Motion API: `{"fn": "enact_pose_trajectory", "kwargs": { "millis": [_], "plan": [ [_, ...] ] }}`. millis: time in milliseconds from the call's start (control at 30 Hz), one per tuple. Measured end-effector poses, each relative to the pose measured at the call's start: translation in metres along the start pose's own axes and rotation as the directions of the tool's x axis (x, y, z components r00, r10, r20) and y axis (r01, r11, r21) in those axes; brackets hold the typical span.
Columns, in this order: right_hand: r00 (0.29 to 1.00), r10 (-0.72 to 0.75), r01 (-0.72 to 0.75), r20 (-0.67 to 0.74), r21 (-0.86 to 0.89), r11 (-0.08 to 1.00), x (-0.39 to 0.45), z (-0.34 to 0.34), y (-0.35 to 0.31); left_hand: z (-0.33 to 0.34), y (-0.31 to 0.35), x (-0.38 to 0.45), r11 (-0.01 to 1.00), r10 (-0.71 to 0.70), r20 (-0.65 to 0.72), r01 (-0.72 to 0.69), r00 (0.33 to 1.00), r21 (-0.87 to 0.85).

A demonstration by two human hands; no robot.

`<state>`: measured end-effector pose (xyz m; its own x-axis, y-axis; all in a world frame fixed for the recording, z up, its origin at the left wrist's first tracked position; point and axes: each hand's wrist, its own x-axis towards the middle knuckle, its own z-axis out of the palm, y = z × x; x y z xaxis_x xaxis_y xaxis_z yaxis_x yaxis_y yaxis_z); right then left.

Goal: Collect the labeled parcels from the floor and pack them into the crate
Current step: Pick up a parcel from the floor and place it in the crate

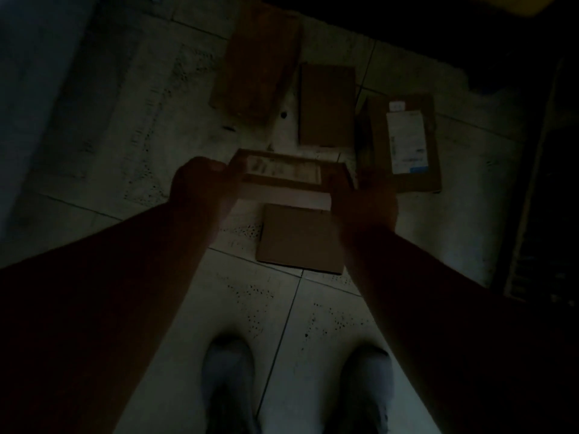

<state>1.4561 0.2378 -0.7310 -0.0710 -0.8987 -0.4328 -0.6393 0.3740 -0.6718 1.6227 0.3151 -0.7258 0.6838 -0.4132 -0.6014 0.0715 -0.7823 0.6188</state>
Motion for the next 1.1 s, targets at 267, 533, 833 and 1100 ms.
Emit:
{"fn": "enact_pose_trajectory", "kwargs": {
  "millis": [267, 533, 833, 1100],
  "plan": [
    [0.994, 0.109, -0.098, -0.014, 0.337, 0.936, -0.062, -0.092, -0.122, -0.094, 0.081, -0.100, 0.938, -0.011, -0.085, -0.019, 0.996, -0.346],
    [0.984, -0.167, 0.156, 0.058, 0.157, 0.975, -0.141, -0.222, -0.256, -0.175, 0.168, -0.245, 0.817, 0.084, -0.125, -0.141, 0.989, -0.559],
    [0.841, -0.525, 0.502, 0.128, 0.175, 0.847, -0.278, -0.347, -0.405, -0.286, 0.235, -0.402, 0.580, 0.139, 0.090, -0.007, 0.986, -0.815],
    [0.614, -0.781, 0.742, 0.110, 0.256, 0.619, -0.394, -0.418, -0.523, -0.392, 0.312, -0.504, 0.203, 0.111, 0.114, 0.090, 0.987, -0.975]
  ]
}}
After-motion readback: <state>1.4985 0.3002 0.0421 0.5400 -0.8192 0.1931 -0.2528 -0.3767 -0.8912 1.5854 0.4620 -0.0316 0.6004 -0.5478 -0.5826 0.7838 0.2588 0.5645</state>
